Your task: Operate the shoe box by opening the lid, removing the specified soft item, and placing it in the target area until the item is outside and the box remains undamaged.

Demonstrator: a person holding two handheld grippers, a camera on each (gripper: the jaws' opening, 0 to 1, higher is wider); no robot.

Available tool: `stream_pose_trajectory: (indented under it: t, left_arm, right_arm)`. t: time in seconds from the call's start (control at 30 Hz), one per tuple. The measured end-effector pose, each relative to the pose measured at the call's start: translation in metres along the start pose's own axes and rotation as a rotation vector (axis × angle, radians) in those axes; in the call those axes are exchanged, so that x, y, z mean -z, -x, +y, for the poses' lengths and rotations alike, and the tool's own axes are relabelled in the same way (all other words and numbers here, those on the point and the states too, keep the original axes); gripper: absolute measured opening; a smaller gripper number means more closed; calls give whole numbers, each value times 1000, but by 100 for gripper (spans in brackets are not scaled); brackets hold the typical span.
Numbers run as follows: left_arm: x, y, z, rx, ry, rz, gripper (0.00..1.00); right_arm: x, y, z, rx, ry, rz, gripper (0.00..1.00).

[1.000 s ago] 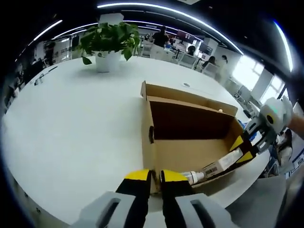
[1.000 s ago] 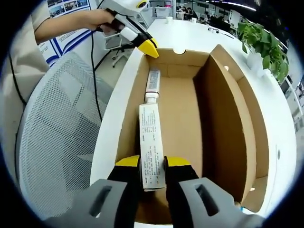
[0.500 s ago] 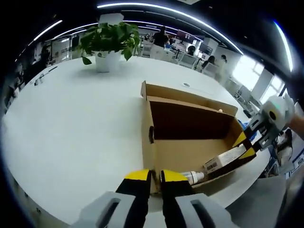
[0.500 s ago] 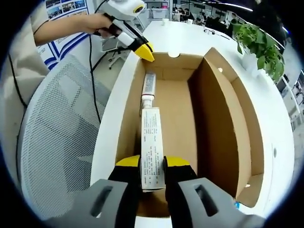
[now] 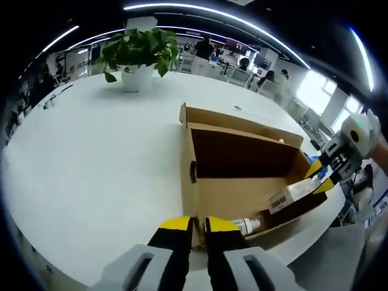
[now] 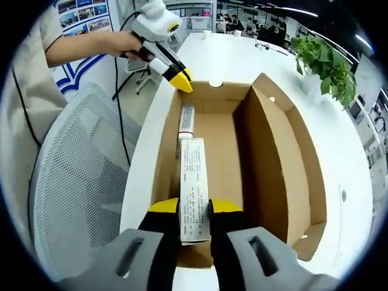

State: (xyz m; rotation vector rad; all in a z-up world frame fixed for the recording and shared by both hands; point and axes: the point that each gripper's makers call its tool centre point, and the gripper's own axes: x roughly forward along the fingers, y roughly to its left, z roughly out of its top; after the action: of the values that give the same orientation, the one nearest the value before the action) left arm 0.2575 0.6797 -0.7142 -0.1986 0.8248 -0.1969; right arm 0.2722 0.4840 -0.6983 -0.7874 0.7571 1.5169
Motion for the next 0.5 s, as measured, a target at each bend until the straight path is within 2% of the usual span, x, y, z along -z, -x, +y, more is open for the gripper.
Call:
stream_pose_trajectory:
  t: [0.5]
  left_arm:
    - [-1,-1,-1,-4,-7,8,8]
  right_arm:
    - [-24,34,-13,44,56,-41,15]
